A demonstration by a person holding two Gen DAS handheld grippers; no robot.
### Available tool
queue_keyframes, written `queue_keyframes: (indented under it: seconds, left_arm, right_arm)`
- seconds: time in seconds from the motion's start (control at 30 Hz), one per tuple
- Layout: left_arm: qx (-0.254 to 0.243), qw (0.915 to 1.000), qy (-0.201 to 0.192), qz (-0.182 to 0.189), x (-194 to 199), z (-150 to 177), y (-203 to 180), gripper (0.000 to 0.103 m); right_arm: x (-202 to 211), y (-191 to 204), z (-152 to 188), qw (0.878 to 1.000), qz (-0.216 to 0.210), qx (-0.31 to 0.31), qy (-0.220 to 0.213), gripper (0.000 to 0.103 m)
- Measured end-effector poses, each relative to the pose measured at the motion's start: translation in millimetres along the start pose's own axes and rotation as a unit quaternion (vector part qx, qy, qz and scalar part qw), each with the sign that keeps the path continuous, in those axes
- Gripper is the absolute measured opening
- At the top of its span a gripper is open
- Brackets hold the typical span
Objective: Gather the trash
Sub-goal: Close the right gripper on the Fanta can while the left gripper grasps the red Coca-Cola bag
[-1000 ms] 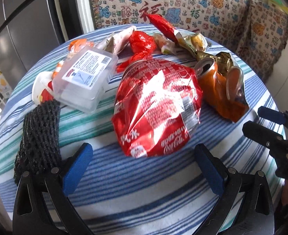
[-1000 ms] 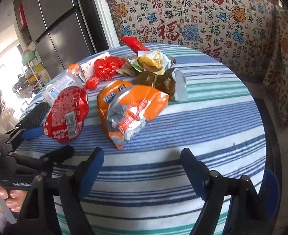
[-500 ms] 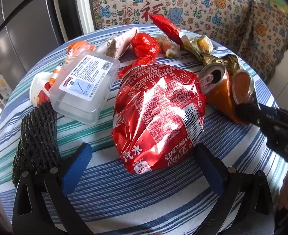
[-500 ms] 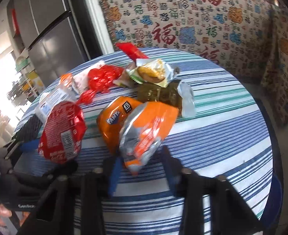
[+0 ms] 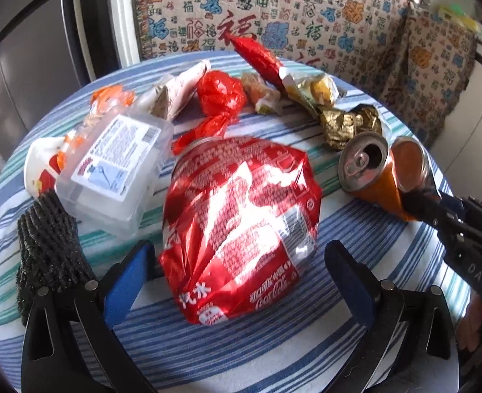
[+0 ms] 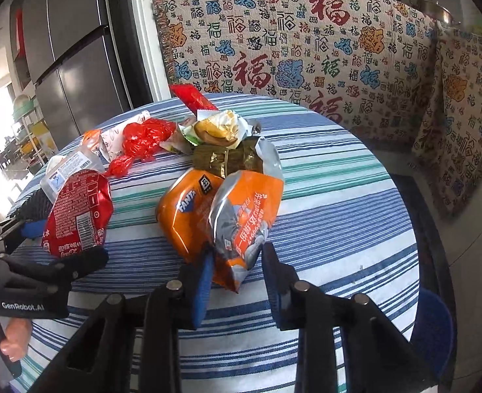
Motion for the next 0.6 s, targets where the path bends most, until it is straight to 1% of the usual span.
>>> queue_keyframes:
  seconds: [0.03, 0.07, 0.17, 0.3, 0.43, 0.6]
  left_arm:
    - [-0.001, 1.0000, -0.006, 0.002, 1, -1, -1, 0.086]
    - [0.000, 0.9999, -0.007, 0.009, 0, -2, -1, 0.088]
    - [-0.004, 0.9997, -0.016, 0.020, 3, -2, -3, 0.086]
    - [-0.010, 0.9989, -0.040, 0.021, 14, 1, -8, 0.086]
    - [0.006, 0.9988, -0.038, 0.031, 17, 8, -11, 0.086]
    - [0.011, 0.9986, -0.035, 0.037, 22, 7, -23, 0.086]
  right_arm:
    - [2, 0, 0, 1.000, 0.002, 0.003, -0.003, 0.029]
    - [3, 1, -1, 1.000, 0.004, 0.007, -0.007, 0.029]
    - [8, 0, -2, 1.000, 0.003, 0.009, -0.016, 0.029]
    - [13, -7, -2, 1.000, -0.007, -0.001, -0.018, 0.028]
    - [21, -20, -4, 0.999, -0.023, -0.015, -0.020, 0.028]
    - [28, -35, -7, 0.999, -0.028, -0.031, -0.018, 0.027]
Point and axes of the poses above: each gripper's, at about its wrist camera, not at the fingertips, and x roughly against the way its jaws point, y to its left, z to its underside, the point moved 1 cm from there along -x, roughly the way its jaws point, and after that the axes turned 15 degrees about z, right-handed, at the moved point
